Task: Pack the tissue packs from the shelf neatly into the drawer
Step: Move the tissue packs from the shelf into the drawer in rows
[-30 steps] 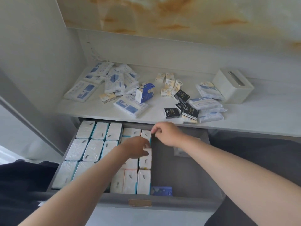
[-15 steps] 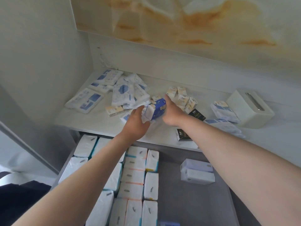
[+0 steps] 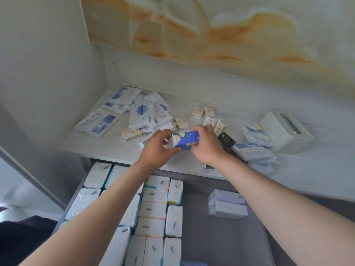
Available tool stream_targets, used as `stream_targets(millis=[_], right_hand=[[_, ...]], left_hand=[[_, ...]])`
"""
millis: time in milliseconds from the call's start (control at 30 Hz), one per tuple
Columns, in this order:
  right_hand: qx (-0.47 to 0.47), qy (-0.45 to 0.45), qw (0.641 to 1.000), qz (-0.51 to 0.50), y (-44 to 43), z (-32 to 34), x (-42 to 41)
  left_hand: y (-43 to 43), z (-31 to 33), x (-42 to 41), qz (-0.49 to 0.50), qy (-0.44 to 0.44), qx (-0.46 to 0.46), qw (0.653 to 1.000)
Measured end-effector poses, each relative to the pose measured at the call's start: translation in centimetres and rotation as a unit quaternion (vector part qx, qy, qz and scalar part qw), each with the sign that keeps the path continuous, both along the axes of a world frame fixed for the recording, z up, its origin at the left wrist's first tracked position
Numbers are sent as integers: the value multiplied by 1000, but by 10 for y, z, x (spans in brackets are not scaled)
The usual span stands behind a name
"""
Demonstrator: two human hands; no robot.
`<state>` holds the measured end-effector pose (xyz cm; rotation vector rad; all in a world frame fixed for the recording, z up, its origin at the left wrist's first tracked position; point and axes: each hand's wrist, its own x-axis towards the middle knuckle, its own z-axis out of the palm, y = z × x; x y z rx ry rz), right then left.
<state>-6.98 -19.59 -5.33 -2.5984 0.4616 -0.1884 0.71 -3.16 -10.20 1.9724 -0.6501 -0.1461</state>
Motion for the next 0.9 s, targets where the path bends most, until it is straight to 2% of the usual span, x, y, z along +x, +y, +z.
stream_targets(millis=[133,267,333,433,533,700,800,900], right_hand=[[52,24,998,-13,6,11,-44],[105,99,989,29,4,14,-84],[102,153,982,45,2,8,-104],[103,222,967,68,2,-14,-135],[81,294,948,86,8,-38,-159],[-5,405,904,138,27,-69,-182],[-9,432,889,150,35,-86,-191],[10,455,875,166,44,-96,-195]], left_hand=[[6,5,-31,-40,18,-17,999],[13,5,-69,-78,79,-15,994],[18,0,-87,-111,104,10,988],[23,-13,-114,-153,74,114,979],[29,-24,-133,-228,47,227,946],[34,-46,-159,-322,-23,396,860],[35,-62,-169,-351,-87,440,822],[36,-71,-174,-370,-147,424,814]])
